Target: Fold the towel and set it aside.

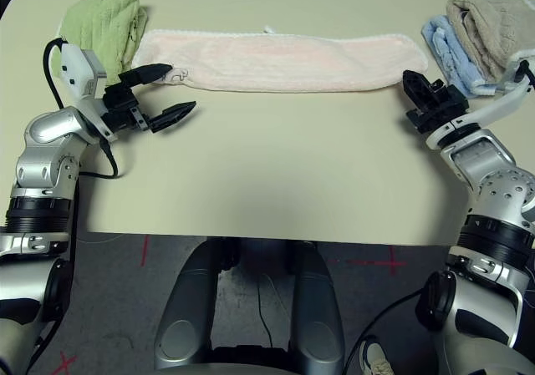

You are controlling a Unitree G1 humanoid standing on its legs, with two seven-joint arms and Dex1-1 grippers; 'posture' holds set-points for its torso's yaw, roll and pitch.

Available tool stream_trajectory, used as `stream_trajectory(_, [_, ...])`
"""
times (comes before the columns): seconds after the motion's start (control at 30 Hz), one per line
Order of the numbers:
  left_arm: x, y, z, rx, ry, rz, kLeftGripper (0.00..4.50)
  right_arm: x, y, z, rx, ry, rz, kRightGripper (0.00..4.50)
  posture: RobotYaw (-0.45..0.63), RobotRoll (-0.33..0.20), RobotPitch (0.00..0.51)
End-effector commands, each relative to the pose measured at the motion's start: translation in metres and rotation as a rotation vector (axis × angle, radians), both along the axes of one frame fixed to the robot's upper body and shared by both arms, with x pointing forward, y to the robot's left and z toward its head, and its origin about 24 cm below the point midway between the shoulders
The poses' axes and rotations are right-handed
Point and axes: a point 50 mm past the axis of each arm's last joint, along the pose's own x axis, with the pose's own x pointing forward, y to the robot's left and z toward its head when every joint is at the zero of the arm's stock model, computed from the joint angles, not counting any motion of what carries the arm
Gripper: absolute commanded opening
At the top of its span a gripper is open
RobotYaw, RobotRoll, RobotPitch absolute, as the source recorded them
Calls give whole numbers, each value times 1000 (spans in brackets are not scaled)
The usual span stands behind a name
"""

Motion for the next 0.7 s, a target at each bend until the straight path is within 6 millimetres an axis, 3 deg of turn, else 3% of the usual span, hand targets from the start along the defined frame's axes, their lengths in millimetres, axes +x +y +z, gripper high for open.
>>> stream_trajectory(0.03, [-1,-2,-4,20,19,-19,4500,-4,-7,-7,6,44,-32,757,-18,0,398])
stream_trajectory(0.37, [-3,-2,-4,24,24,-23,4500,14,-2,-8,88,119,-99,4341,-13,0,400])
stream_trajectory(0.53, [-3,-2,-4,25,26,-22,4500,21,-4,-9,149,226,-112,4493,0,0,405])
stream_trajectory(0.7, [-4,-1,-3,26,26,-16,4500,12,-9,-11,133,252,-104,4493,2,0,406])
